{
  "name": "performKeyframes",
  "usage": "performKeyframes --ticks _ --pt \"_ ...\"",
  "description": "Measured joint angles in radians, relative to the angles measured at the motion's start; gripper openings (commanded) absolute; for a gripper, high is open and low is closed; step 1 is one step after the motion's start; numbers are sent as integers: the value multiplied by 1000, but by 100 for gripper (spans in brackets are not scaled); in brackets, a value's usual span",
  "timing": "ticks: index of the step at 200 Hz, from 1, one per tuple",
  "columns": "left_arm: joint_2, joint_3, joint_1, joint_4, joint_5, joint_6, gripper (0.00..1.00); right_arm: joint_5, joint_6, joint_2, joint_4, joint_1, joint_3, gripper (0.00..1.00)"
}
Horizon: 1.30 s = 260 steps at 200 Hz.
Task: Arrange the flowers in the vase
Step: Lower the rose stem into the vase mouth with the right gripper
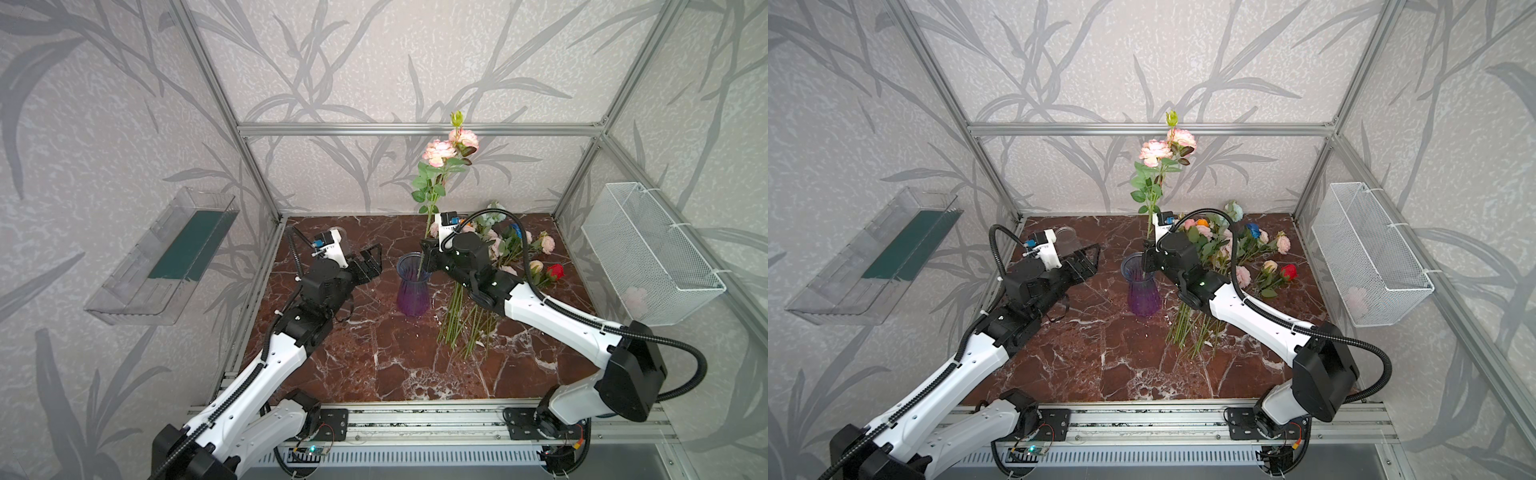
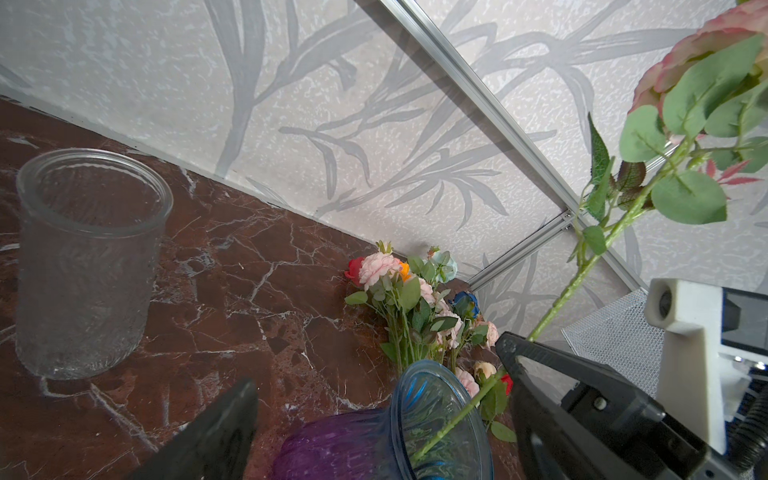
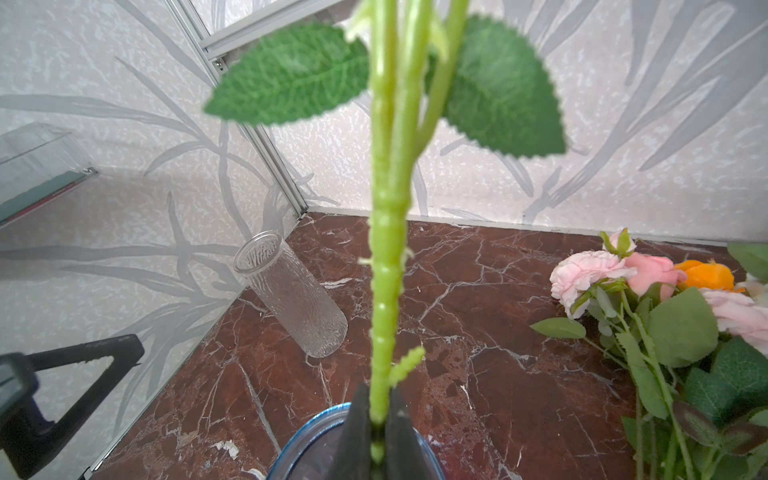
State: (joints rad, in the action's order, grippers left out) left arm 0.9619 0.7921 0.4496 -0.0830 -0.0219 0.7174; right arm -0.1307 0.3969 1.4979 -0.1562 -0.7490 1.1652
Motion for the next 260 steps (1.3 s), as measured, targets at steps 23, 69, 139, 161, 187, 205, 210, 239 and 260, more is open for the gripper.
performKeyframes --ticks 23,69,139,161,187,205,210,239,260 --pt "4 0 0 0 5 2 95 1 7 6 -1 -1 -9 11" --pt "11 0 0 0 14 2 94 8 26 7 -3 -7 -31 15" --pt "21 0 0 0 20 11 94 8 43 6 -5 -6 -62 25" --pt "23 0 0 -1 22 14 94 9 45 5 -3 -7 -69 26" --pt "24 0 0 0 24 17 94 11 47 -2 2 -6 -69 28" --pt "26 0 0 -1 24 18 94 14 48 -16 5 -6 -70 29" --pt "27 0 0 -1 24 18 94 16 49 -20 5 -7 -70 29" --pt "30 0 0 -1 25 18 94 20 53 -43 6 -8 -70 31" --pt "30 0 0 -1 28 18 94 23 53 -53 11 -11 -70 33"
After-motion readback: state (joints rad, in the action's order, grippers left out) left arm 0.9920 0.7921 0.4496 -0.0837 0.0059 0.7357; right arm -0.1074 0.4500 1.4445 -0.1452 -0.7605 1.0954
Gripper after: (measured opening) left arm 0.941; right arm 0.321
